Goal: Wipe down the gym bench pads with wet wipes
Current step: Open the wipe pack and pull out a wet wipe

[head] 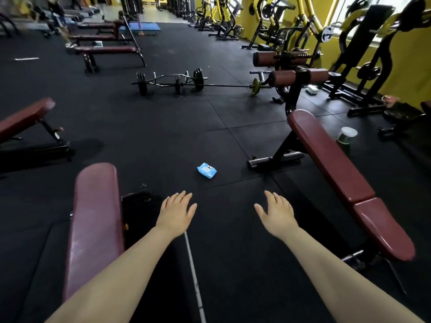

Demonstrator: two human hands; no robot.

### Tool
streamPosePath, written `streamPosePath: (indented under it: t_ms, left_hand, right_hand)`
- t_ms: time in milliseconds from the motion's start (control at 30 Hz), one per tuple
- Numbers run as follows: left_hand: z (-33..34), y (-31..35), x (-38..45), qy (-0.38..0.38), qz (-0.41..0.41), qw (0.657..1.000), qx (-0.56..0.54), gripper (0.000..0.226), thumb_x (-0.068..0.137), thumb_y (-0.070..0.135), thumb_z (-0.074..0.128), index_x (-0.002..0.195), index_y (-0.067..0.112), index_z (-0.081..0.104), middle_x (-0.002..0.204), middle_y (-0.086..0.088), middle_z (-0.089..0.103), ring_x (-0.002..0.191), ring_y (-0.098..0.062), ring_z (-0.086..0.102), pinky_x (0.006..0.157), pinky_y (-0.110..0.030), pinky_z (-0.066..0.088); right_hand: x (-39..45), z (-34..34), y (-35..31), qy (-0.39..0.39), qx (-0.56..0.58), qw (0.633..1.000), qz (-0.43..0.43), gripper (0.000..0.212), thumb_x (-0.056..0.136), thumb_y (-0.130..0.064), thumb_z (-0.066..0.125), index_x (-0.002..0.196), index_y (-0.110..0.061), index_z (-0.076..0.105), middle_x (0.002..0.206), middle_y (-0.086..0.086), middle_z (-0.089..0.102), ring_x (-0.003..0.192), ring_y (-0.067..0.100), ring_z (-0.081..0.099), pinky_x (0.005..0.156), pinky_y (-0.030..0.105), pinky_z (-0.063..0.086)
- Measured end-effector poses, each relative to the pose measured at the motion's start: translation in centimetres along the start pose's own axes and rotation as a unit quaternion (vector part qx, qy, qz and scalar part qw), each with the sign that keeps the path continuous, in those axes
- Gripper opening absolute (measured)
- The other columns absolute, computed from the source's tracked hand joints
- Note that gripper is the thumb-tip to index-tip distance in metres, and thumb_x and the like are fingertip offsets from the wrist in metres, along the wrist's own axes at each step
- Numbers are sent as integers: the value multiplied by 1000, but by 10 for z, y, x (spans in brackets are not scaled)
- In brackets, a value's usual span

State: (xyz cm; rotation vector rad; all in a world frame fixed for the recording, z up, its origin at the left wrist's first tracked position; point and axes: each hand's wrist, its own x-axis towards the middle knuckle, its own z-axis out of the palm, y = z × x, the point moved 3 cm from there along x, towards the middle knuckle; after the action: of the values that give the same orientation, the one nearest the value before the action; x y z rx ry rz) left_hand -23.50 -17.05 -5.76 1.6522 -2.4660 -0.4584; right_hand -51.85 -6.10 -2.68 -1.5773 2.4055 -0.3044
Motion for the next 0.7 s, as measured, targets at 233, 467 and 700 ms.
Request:
streamPosePath:
  t_ms: [233,467,700]
  left_hand:
    - [6,-17,141,-13,-36,999,-23,57,104,51,25,154,24,30,162,1,25,151,-18,16,124,-39,8]
    - [-10,-30,295,-39,-32,999,-12,56,105,49,27,155,23,29,162,1,27,151,-18,17,123,-38,7]
    - [10,-31,434,-28,-33,999,-17,53,105,44,33,153,22,32,159,4,33,149,-14,22,123,-35,12]
  right_hand:
    - [140,26,-9,-35,31,999,-8,62,101,-53,34,153,-22,25,160,7,26,149,25,15,122,43,14]
    - [295,15,-22,-29,46,999,4,62,101,-50,38,152,-17,28,158,8,31,148,24,19,121,41,17]
    - [448,28,-8,-79,54,995,3,60,101,-38,45,153,-20,24,157,6,30,148,25,20,120,42,19]
